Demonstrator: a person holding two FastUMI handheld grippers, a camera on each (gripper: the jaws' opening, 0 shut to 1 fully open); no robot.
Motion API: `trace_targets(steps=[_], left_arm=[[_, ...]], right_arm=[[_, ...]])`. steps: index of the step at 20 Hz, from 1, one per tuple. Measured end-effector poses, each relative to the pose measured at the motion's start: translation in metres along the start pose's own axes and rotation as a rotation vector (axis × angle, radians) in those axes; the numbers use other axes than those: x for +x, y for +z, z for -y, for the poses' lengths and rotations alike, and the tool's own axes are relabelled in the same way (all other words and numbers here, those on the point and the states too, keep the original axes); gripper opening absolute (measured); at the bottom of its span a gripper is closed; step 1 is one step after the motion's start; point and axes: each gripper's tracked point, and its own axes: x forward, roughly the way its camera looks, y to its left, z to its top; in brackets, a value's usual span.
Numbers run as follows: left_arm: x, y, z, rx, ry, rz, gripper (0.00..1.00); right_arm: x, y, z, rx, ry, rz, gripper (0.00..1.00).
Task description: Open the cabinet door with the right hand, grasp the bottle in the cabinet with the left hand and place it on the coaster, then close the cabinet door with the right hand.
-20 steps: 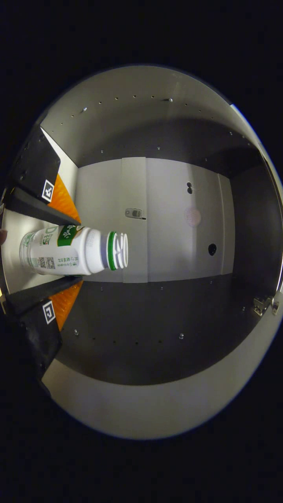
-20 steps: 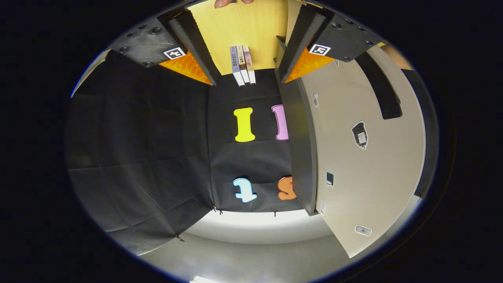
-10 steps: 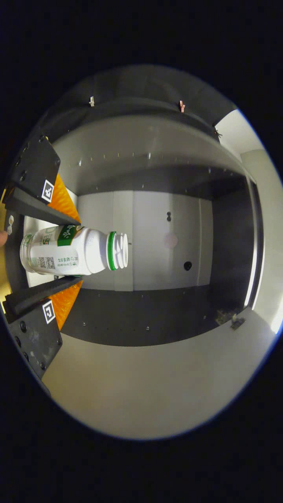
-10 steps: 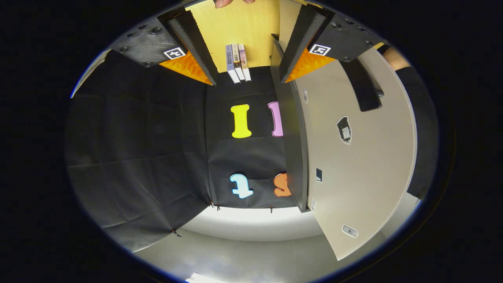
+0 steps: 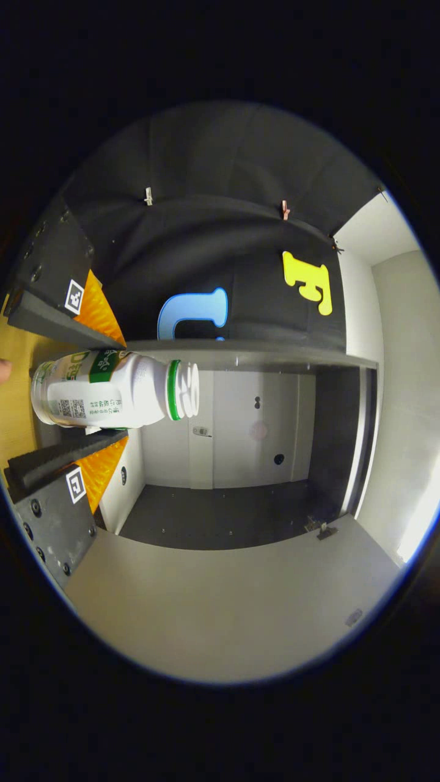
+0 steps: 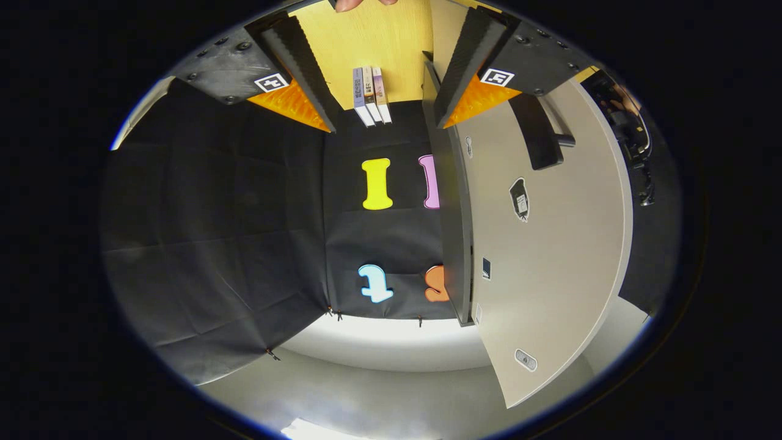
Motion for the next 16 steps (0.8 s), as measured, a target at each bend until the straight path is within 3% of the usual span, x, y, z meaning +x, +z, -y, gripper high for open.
trace_targets(steps=[7, 11, 16], left_arm=[[-0.056, -0.043, -0.038, 0.043, 0.013, 0.002, 0.76], [-0.082, -0.084, -0.05, 0.03, -0.022, -0.004, 0.76], [-0.107, -0.145, -0.074, 0.008, -0.009, -0.051, 0.76]], right_arm=[[-0.003, -0.003, 0.001, -0.013, -0.042, 0.007, 0.98], [-0.007, 0.002, -0.001, -0.028, -0.062, 0.027, 0.97], [-0.014, 0.005, -0.007, -0.043, -0.08, 0.045, 0.98]])
